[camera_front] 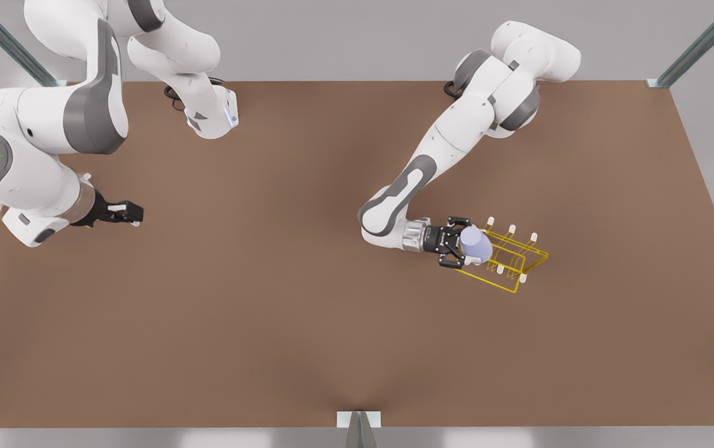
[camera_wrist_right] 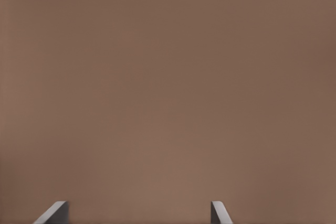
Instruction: Place the cup on the cup holder
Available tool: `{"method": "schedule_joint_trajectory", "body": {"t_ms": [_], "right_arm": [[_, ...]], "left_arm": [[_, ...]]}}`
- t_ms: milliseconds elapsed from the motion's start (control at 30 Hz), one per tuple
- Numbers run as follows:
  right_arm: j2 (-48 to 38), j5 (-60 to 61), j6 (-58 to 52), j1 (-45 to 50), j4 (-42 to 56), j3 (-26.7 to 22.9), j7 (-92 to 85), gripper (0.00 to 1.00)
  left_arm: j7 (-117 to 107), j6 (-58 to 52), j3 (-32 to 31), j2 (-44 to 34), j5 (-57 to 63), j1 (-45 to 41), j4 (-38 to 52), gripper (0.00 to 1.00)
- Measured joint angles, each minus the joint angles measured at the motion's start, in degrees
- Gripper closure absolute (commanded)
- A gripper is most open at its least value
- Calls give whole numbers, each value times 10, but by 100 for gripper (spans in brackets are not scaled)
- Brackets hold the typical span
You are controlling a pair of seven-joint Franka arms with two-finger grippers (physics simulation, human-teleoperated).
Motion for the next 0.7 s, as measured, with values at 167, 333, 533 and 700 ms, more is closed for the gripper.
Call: {"method": "schedule_joint_trajectory", "body": {"t_ms": [167, 333, 533, 700], "right_arm": [[3, 0, 21, -12, 3, -4, -4, 0], [6, 2, 37, -19, 6, -5, -5, 0], [13, 21, 22, -94, 0, -5, 1, 0], [14, 6, -3, -104, 0, -4, 3, 0]], "left_arm": [[13, 13, 0, 5, -3, 1, 5, 27], [23, 19, 0, 11, -8, 1, 5, 26], [30, 32, 0, 14, -9, 4, 5, 26], [34, 39, 0, 17, -9, 4, 5, 10]]}}
